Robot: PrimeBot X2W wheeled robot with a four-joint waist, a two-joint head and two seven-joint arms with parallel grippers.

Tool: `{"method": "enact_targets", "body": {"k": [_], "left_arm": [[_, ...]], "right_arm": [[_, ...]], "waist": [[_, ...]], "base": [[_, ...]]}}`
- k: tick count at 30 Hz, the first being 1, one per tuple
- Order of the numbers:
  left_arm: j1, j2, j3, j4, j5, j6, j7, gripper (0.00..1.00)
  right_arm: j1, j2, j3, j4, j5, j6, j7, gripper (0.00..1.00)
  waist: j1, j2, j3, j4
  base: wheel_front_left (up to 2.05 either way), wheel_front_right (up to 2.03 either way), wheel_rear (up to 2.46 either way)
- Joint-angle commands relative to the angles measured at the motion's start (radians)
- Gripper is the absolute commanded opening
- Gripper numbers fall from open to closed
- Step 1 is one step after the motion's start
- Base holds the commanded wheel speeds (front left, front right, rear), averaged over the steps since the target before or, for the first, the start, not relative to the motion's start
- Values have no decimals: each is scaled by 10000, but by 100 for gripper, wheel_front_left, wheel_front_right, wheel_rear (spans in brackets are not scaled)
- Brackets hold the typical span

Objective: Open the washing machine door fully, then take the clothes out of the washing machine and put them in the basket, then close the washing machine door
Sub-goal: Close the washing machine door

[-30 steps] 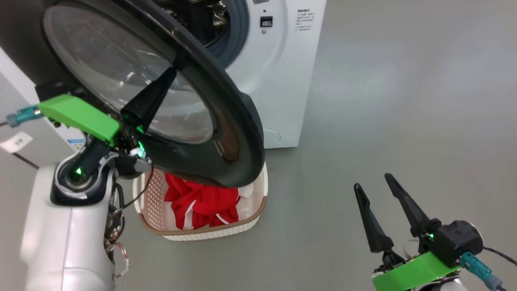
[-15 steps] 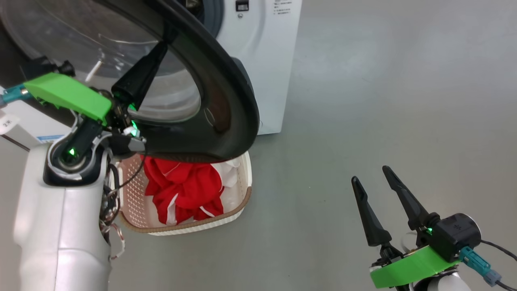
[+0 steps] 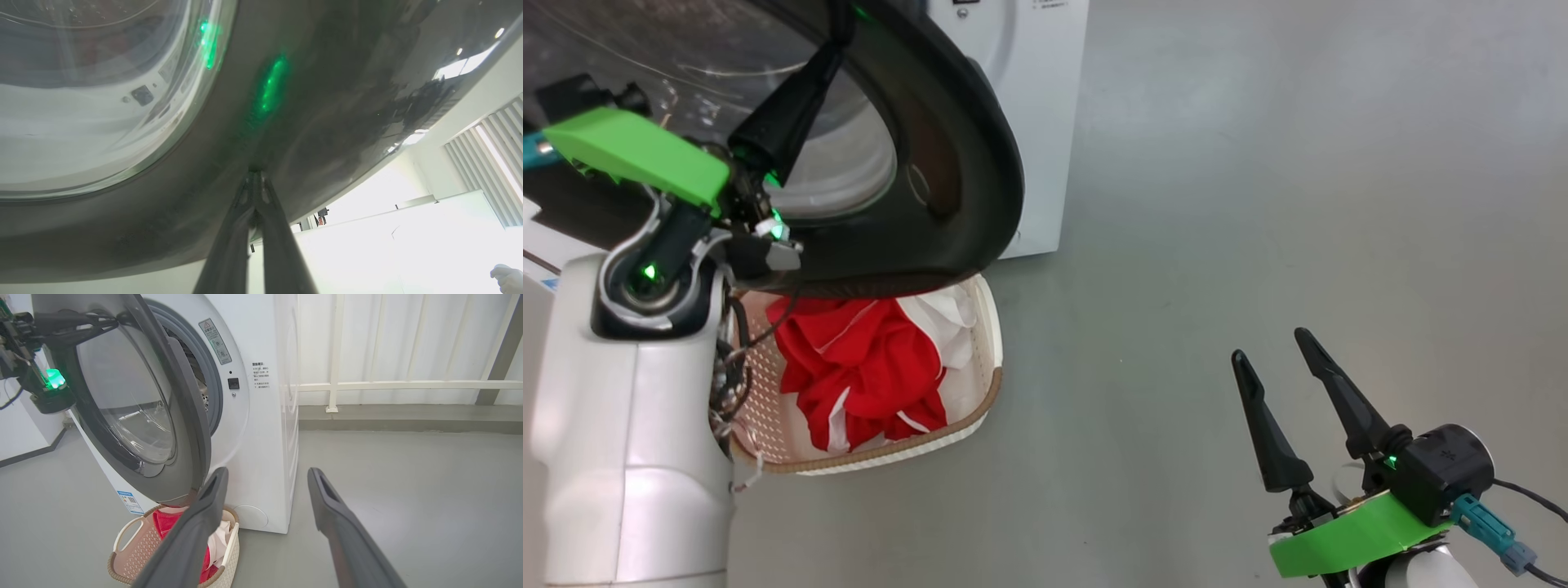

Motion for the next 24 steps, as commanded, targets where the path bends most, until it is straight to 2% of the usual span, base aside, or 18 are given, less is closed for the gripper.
{"method": "enact_targets", "body": {"k": [1,24], "left_arm": [[-411,367,241,-153,158,-163,-84,0],[-1373,684,290,639,348,-535,-225,0]], "right_arm": [[-349,-29,208,-246,42,63,-100,100],[-468,-29,312,-250,29,63,-138,100]], "waist": [[0,-1,114,-105],[0,-1,614,-782]], "base": [[0,0,0],[0,0,0]]}}
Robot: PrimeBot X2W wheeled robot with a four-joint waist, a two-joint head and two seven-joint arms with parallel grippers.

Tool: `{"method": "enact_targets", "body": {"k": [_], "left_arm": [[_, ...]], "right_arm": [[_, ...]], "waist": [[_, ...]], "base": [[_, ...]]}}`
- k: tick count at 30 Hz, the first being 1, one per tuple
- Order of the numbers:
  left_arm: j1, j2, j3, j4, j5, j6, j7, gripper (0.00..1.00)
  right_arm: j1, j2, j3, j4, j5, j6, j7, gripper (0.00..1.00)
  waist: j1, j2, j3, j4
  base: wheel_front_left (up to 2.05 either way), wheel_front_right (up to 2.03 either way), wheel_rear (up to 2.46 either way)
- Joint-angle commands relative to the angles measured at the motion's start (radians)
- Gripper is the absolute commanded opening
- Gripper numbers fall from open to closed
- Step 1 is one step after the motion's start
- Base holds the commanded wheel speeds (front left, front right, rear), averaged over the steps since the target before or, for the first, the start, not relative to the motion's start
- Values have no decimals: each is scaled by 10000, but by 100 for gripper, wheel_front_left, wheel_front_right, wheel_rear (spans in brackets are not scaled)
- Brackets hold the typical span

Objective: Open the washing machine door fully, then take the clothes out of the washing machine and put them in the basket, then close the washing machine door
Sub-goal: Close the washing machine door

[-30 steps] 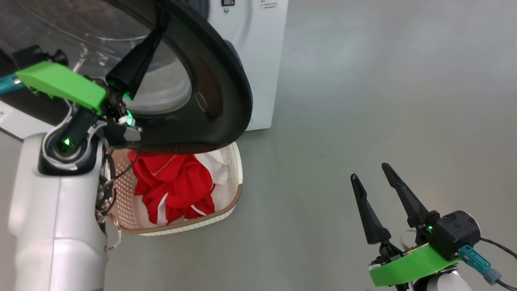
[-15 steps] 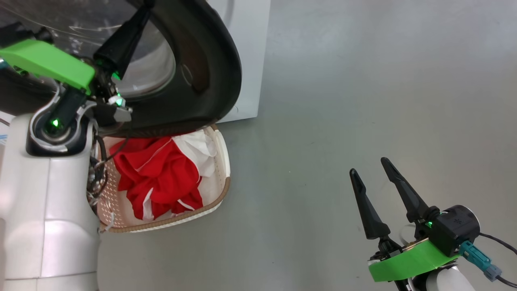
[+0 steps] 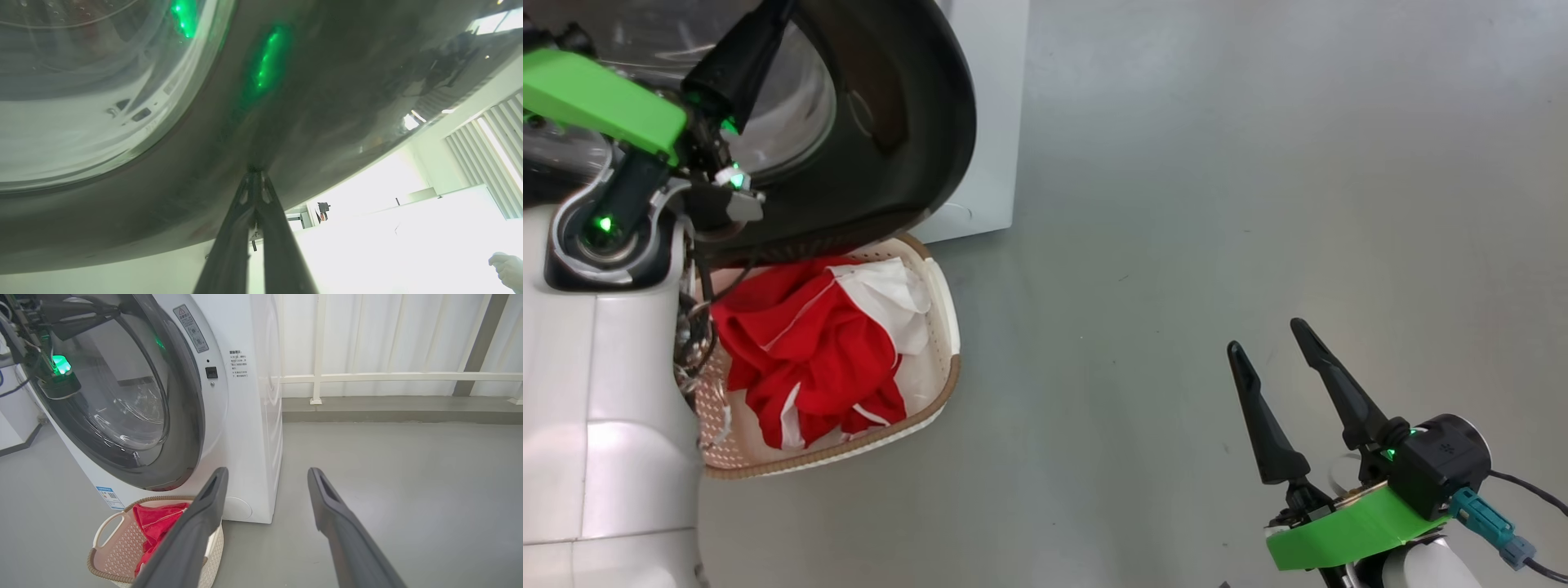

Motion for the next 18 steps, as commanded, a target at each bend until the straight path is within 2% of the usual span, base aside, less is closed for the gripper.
{"method": "enact_targets", "body": {"k": [1,18], "left_arm": [[-314,365,171,-214,76,-125,8,0],[-698,527,192,154,189,-294,-87,0]], "right_arm": [[-275,-31,251,-241,30,63,-80,100],[-307,-31,299,-231,116,63,-88,100]], "waist": [[0,0,23,-59],[0,0,190,-311]], "base": [[0,0,0],[0,0,0]]}}
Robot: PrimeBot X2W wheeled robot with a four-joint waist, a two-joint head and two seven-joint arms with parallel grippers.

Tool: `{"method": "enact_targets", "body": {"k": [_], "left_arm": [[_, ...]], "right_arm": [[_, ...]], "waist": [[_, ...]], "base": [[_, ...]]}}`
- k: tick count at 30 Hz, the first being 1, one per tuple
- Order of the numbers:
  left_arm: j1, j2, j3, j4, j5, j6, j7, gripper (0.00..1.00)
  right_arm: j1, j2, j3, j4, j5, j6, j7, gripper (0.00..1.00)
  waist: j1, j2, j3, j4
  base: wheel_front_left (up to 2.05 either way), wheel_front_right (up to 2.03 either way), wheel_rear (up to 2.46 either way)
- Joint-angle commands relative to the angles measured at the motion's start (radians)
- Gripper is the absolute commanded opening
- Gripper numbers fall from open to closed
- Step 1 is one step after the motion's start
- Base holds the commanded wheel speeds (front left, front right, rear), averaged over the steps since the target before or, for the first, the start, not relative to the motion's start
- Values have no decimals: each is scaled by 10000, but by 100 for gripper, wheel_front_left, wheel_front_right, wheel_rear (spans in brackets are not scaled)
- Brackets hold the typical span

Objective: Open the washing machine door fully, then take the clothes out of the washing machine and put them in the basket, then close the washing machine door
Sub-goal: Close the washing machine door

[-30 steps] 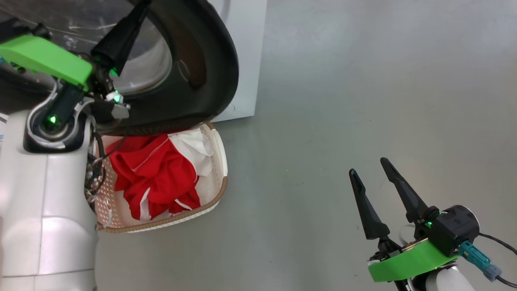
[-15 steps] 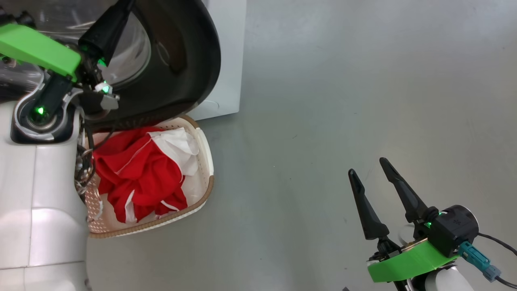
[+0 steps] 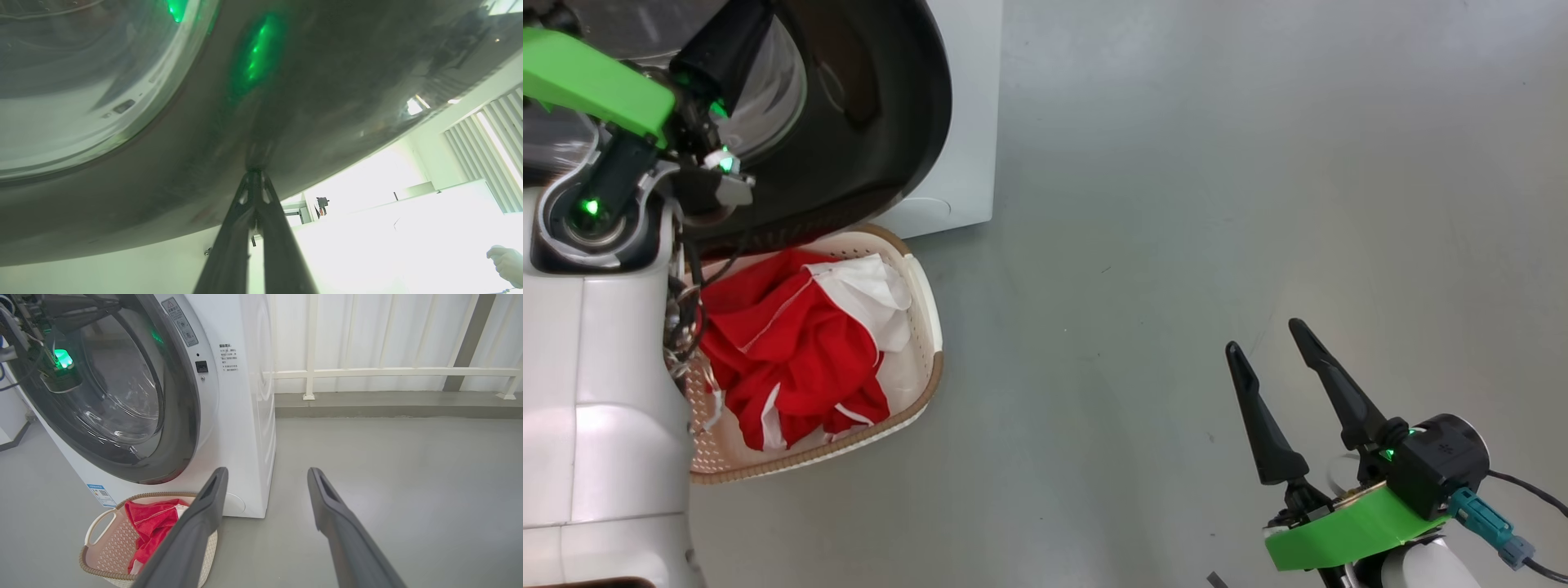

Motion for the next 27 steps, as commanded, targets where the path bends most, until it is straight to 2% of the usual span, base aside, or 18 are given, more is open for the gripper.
{"method": "enact_targets", "body": {"k": [1,14,22,23,24,25,26,27], "left_arm": [[-312,434,174,-206,103,-136,-71,0],[-25,153,71,-385,-45,-259,17,0],[910,-95,-228,-1175,26,-266,-72,0],[1051,-112,-286,-1297,86,-265,-116,10],[1197,-123,-377,-1434,179,-275,-149,39],[1351,-130,-485,-1580,287,-296,-168,53],[1702,-139,-657,-1884,505,-343,-282,100],[1888,-149,-726,-2031,574,-362,-332,100]], "right_arm": [[-312,-33,266,-225,107,63,-89,100],[-314,-33,177,-182,173,63,-90,100],[-348,-33,118,-113,260,63,-91,100],[-357,-33,95,-101,266,63,-91,100],[-366,-33,71,-91,276,63,-91,100],[-369,-33,53,-84,294,63,-91,100],[-361,-33,41,-58,343,63,-91,100],[-351,-33,38,-38,361,63,-91,100]], "waist": [[0,0,-3,6],[0,0,-196,342],[0,0,-479,914],[0,0,-517,994],[0,0,-559,1076],[0,0,-603,1153],[0,0,-710,1296],[0,0,-772,1361]], "base": [[0,0,0],[0,0,0],[0,0,0],[0,0,0],[0,0,0],[0,0,0],[0,0,0],[0,0,0]]}}
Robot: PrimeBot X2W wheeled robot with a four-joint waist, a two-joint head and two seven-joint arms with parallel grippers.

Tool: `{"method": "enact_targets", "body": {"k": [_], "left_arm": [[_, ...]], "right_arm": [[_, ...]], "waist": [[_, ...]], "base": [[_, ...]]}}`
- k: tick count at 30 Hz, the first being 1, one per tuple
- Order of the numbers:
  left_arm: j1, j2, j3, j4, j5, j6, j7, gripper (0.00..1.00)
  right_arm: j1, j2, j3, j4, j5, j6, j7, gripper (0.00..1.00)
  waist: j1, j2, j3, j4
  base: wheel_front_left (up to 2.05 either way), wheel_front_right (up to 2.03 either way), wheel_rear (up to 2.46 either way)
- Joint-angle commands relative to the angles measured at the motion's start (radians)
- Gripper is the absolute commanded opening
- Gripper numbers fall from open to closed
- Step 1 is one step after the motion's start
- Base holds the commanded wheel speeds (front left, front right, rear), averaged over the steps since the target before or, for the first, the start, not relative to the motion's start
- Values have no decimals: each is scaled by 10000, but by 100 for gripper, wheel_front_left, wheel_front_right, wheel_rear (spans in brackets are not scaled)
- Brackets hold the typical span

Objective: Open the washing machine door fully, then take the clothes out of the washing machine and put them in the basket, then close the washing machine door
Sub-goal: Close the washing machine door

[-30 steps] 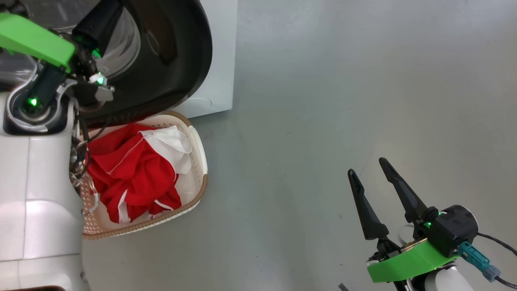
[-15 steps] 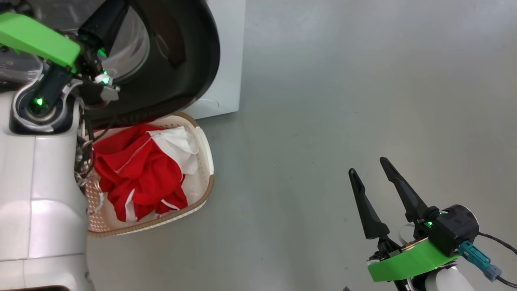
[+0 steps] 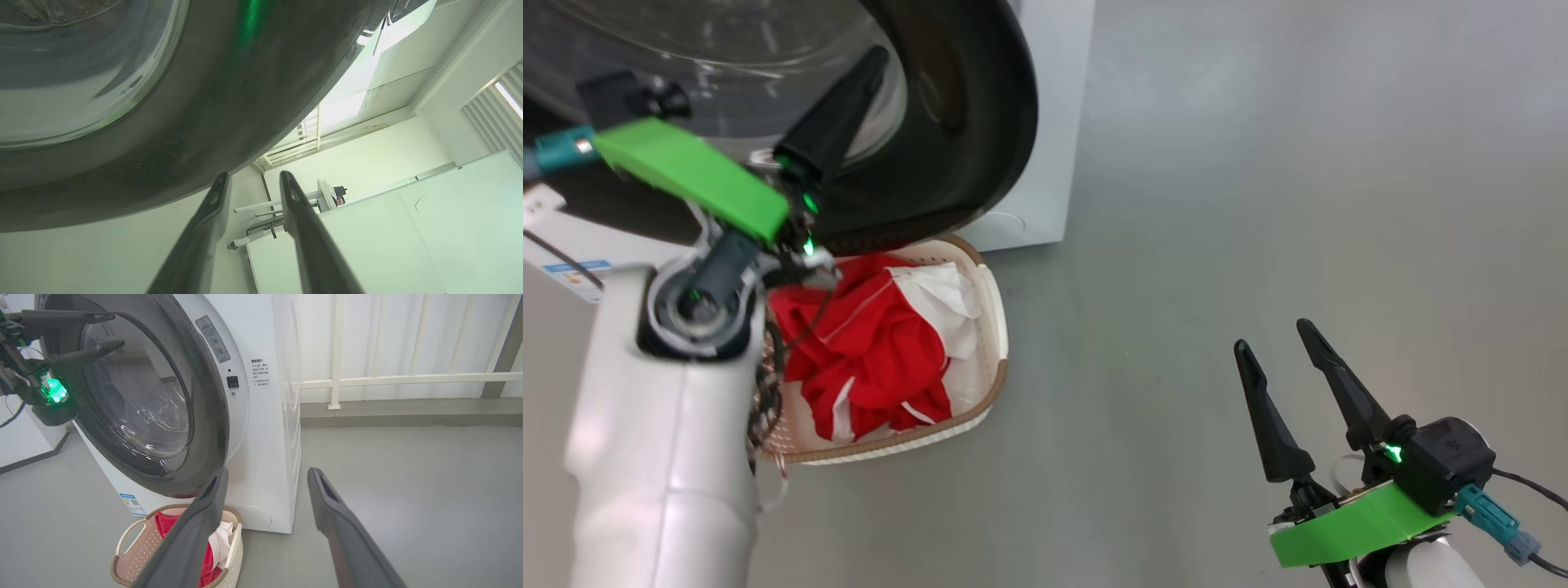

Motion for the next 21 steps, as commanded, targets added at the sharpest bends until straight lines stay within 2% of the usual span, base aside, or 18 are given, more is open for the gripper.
{"method": "enact_targets", "body": {"k": [1,7,16,21], "left_arm": [[297,275,114,-483,137,-149,-88,100],[1458,228,-98,-1304,612,-206,-790,100],[3073,142,-75,-2055,1448,-149,-2667,100],[3969,177,-345,-2450,2489,-172,-3764,100]], "right_arm": [[-310,-31,145,-177,112,63,-64,100],[-185,-31,118,-111,158,63,-64,100],[47,-31,-20,-29,203,63,-64,100],[216,-31,-85,12,203,63,-64,100]], "waist": [[-1,0,-272,276],[-1,0,-694,574],[-1,0,-1276,921],[-1,0,-1621,1090]], "base": [[0,0,0],[0,0,0],[0,0,0],[0,0,0]]}}
